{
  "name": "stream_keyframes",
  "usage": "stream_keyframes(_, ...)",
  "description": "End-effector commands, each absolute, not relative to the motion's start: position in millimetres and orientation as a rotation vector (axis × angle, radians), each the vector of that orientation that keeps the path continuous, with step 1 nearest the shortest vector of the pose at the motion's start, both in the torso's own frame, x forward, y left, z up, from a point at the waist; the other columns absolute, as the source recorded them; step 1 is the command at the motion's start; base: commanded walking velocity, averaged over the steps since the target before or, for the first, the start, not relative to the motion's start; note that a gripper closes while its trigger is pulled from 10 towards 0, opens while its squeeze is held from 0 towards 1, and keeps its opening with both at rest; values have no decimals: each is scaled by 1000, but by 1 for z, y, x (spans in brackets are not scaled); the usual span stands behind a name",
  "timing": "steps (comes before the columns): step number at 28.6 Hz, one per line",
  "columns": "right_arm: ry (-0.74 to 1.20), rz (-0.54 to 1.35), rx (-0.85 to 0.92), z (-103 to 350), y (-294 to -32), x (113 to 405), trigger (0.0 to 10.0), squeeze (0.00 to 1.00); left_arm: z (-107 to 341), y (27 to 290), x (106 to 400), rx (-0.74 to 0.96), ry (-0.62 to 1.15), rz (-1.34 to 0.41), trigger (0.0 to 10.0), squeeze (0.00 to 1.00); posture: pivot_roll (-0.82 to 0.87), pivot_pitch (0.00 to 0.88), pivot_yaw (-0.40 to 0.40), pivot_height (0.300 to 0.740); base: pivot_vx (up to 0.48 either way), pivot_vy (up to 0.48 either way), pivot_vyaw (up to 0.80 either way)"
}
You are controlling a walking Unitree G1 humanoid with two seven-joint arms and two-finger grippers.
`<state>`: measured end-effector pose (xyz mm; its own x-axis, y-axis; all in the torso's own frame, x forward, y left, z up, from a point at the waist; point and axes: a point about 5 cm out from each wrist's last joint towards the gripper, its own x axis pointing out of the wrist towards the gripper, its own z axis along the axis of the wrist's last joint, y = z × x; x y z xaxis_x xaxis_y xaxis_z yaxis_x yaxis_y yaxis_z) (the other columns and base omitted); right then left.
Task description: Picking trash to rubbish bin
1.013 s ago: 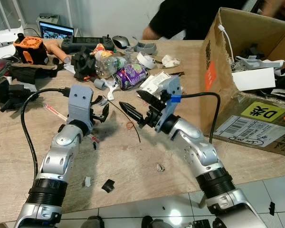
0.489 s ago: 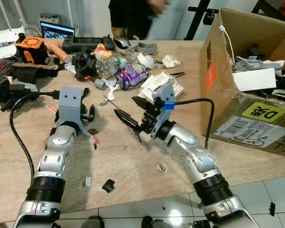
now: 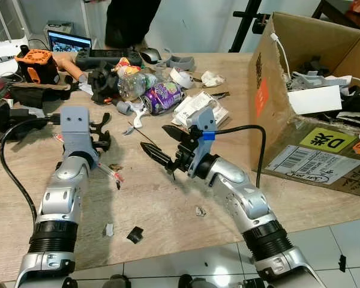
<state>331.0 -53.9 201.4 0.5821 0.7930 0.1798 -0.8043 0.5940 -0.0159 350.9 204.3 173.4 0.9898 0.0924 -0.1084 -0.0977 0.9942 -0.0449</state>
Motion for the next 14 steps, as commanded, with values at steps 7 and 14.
stream_keyframes(7,-157,937,44,197,-57,329,10000,0,128,195,340,-11,315,46,0,0,52,240,-75,740,0,0,0)
stream_keyframes(14,-158,937,38,198,-56,330,10000,0,142,196,343,-17,227,46,0,0,47,241,-77,740,0,0,0)
